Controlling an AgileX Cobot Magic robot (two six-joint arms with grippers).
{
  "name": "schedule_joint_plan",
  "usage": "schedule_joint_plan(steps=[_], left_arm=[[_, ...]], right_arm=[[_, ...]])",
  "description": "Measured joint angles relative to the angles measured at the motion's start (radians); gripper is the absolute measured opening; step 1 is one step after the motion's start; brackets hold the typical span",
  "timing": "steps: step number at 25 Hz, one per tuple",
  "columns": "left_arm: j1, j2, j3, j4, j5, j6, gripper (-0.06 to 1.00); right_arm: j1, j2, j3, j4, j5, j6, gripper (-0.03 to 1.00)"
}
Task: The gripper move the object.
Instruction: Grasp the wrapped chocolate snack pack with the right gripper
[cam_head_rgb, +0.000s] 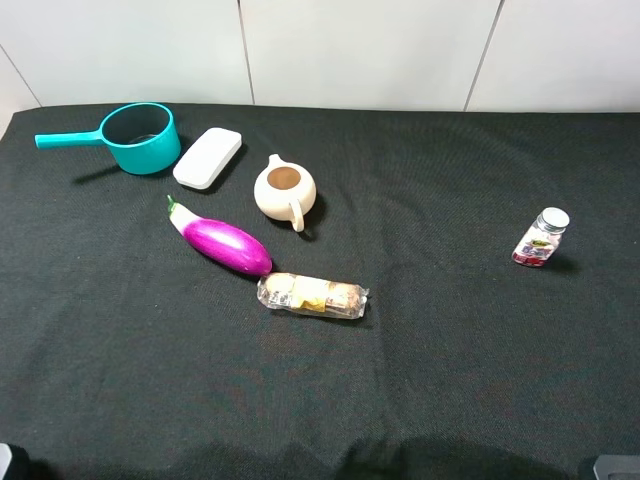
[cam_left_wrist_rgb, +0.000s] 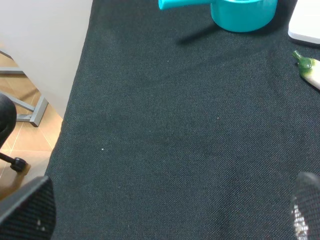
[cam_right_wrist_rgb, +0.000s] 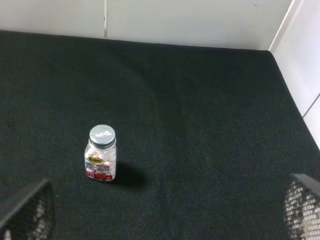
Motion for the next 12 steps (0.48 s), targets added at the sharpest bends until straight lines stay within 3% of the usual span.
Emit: schedule_joint_plan(steps=[12], left_arm=[[0.0,0.0,0.0,0.0,0.0,0.0,0.99]], right_arm=[[0.0,0.006,-0.003,-0.009,0.001,0.002,0.69]])
